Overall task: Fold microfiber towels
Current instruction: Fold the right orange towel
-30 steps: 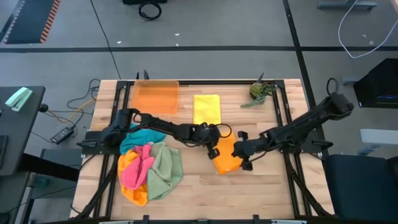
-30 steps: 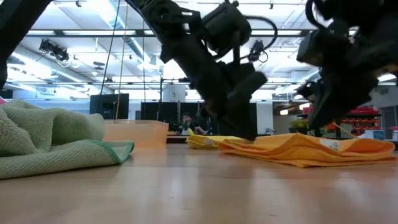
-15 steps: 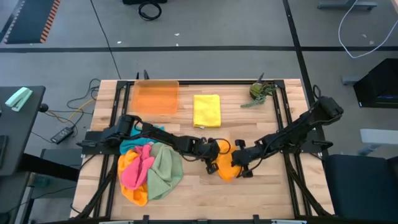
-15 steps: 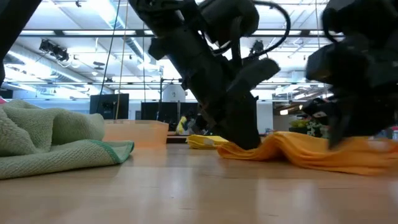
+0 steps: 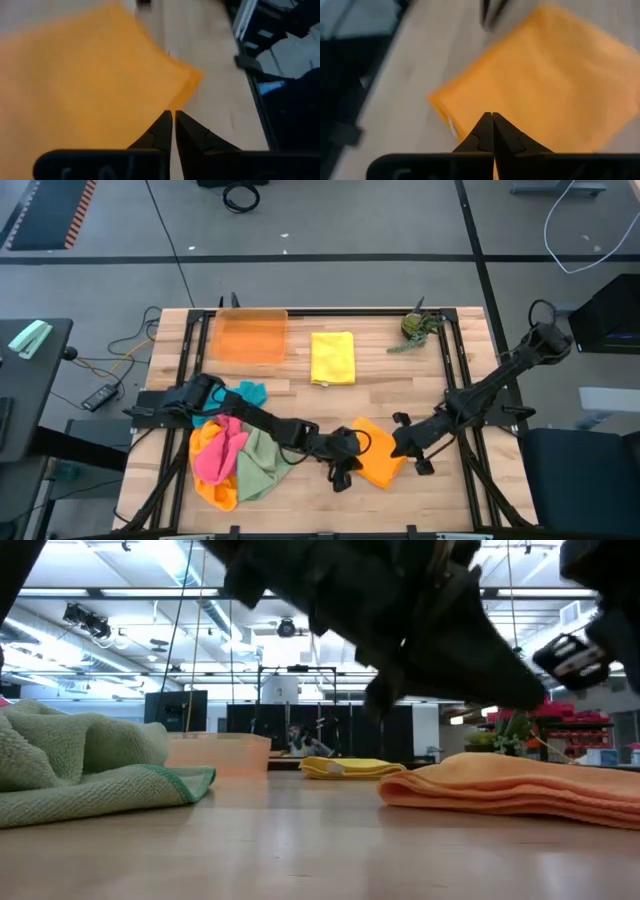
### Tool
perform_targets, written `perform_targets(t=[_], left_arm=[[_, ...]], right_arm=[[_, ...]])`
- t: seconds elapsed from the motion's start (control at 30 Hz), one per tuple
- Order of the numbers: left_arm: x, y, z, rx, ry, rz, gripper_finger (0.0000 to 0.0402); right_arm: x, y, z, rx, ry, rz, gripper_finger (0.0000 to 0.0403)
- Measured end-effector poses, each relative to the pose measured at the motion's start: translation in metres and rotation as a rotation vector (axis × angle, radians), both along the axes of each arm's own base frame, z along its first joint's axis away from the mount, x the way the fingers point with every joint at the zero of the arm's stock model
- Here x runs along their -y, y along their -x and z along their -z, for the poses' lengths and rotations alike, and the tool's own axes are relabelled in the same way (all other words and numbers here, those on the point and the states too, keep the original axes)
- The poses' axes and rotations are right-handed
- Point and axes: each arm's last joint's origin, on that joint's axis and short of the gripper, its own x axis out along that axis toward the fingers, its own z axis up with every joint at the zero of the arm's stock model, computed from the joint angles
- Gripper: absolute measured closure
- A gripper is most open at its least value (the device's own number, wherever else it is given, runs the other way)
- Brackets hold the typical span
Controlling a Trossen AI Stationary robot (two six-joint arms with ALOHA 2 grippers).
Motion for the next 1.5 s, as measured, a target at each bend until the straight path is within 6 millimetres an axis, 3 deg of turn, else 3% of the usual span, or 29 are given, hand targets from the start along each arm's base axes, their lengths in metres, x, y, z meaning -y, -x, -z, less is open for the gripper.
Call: perform_targets(t=[0.1, 0.23, 0.37, 0.47, 0.8, 1.07, 1.3, 1.5], left_arm=[[-0.016, -0.007, -0.01, 0.041, -0.115, -0.037, 0.0385], [-0.05, -0.014, -0.009, 0.034, -0.196, -0.072, 0.0394], [-0.083, -0.019, -0.008, 0.019, -0.167, -0.076, 0.0387], [-0.096, -0.02, -0.006, 0.001, -0.135, -0.05, 0.0395], [-0.091, -0.022, 0.041, -0.103, -0.095, 0.013, 0.0396], [-0.103, -0.022, 0.047, -0.153, -0.082, -0.026, 0.0396], [-0.103, -0.017, 0.033, -0.152, -0.176, 0.029, 0.0392], [-0.104, -0.003, -0.014, -0.152, -0.249, 0.089, 0.0389]], right_arm=[[-0.014, -0.002, 0.002, 0.058, -0.02, 0.004, 0.0402], [-0.03, -0.007, 0.019, 0.059, 0.002, 0.04, 0.0402], [-0.036, -0.011, 0.039, 0.02, 0.027, 0.114, 0.0402], [-0.038, -0.015, 0.048, 0.019, 0.021, 0.15, 0.0402], [-0.048, -0.017, 0.065, 0.009, 0.019, 0.14, 0.0402], [-0.051, -0.014, 0.067, -0.005, 0.029, 0.125, 0.0402], [-0.05, -0.013, 0.053, 0.044, 0.012, 0.086, 0.0402], [-0.046, -0.012, 0.034, 0.125, 0.0, 0.133, 0.0402]])
